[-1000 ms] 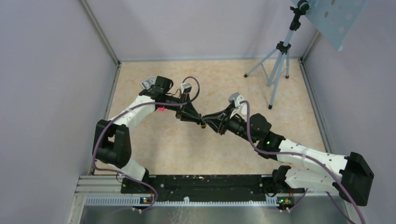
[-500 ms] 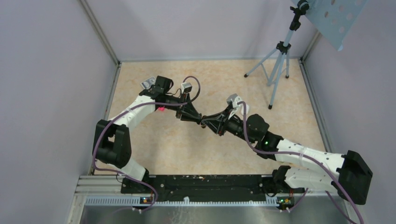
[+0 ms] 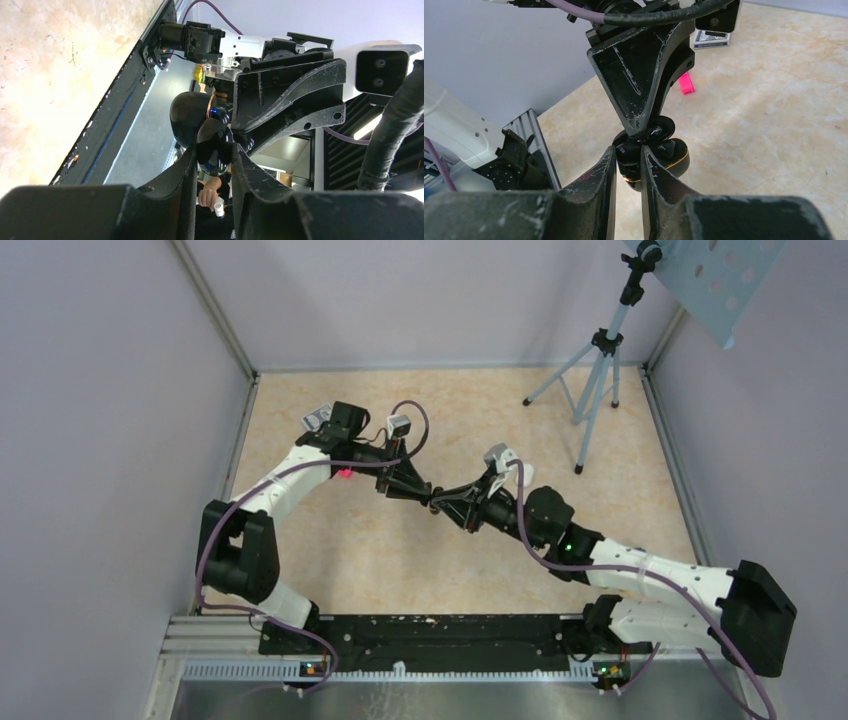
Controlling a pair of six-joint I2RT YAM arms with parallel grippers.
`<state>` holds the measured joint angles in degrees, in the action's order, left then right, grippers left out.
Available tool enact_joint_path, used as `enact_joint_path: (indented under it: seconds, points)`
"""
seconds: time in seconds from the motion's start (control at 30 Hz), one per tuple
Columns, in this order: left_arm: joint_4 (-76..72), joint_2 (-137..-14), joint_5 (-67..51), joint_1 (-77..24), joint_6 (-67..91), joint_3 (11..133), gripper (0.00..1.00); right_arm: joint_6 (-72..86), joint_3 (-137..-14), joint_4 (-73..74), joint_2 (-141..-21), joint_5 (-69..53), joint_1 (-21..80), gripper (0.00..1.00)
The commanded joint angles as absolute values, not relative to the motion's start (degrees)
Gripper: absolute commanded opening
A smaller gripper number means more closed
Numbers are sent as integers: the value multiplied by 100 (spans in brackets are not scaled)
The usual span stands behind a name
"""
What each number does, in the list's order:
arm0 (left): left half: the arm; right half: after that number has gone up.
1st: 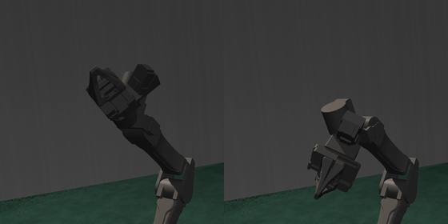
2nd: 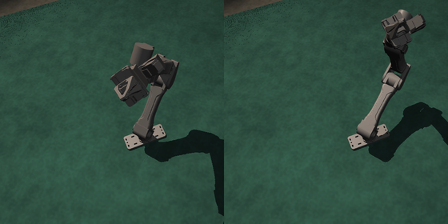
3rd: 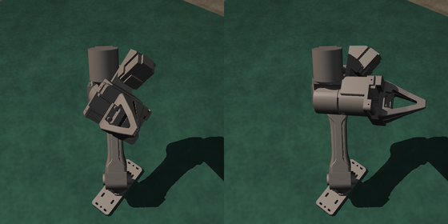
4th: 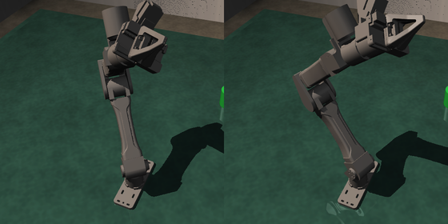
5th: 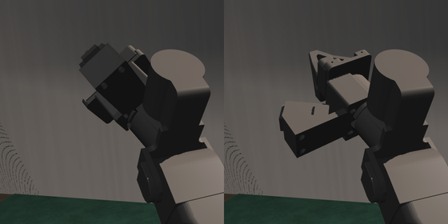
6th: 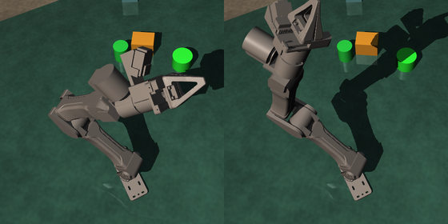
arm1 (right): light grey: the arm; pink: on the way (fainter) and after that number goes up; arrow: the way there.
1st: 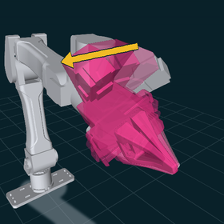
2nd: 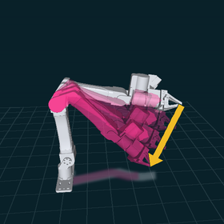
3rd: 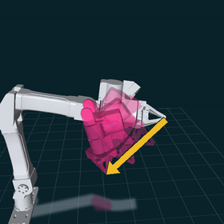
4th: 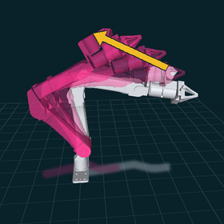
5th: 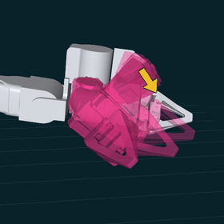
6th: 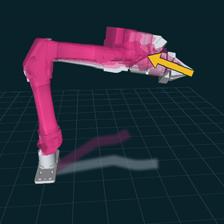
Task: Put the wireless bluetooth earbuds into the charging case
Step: Insert the left earbud into the left side groove of the charging case.
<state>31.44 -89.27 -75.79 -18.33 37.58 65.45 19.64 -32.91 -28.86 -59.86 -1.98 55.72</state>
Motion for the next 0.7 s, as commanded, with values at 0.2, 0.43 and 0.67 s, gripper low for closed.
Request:
enact_joint_path:
  seconds: [0.2, 0.43, 0.67]
  points:
    - [2997, -8666, -7822, -1860, 3717, 6482, 0, 1954, -3243, -3268, -5991, -155, 5537, 2]
    - [3001, -8646, -7855, -1862, 3715, 6431, 0, 1942, -3182, -3396, -6045, -119, 5543, 2]
    - [2925, -8724, -8050, -1870, 3841, 6437, 0, 2030, -3072, -3550, -6076, -168, 5542, 2]
